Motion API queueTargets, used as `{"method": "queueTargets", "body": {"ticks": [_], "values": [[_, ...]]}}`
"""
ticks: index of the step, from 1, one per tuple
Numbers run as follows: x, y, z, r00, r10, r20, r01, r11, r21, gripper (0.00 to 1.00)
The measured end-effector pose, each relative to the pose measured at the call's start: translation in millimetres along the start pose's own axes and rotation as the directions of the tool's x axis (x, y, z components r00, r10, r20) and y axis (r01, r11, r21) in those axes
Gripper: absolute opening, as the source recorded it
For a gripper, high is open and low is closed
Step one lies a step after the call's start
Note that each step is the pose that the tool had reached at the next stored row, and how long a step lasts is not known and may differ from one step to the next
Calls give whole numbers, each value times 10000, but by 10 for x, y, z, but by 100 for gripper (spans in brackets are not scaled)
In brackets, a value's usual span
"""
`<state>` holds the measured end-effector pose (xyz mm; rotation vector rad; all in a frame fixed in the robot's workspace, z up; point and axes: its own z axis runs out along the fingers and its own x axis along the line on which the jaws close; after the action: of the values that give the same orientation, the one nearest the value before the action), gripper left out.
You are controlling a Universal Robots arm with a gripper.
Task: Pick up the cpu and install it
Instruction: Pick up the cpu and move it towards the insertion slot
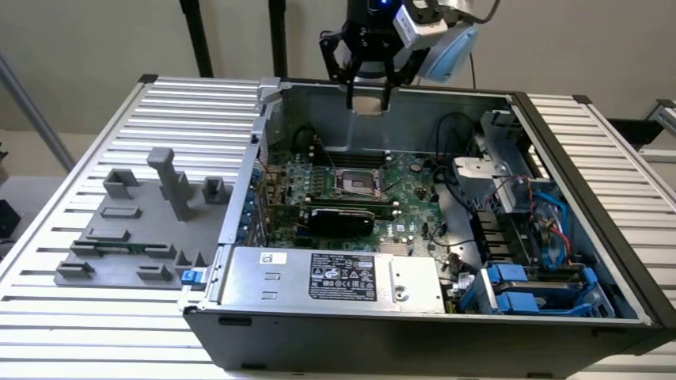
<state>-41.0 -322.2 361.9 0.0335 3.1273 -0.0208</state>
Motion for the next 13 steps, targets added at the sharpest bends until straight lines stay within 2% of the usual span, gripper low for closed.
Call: {"method": "queueTargets", "body": {"ticks": [3,7,13], "values": [[-20,41,54,10000,3,0,-3,10000,0,54],[-26,56,124,10000,2,1,-2,10000,-2,54],[-27,56,127,10000,3,-1,-3,10000,0,54]]}}
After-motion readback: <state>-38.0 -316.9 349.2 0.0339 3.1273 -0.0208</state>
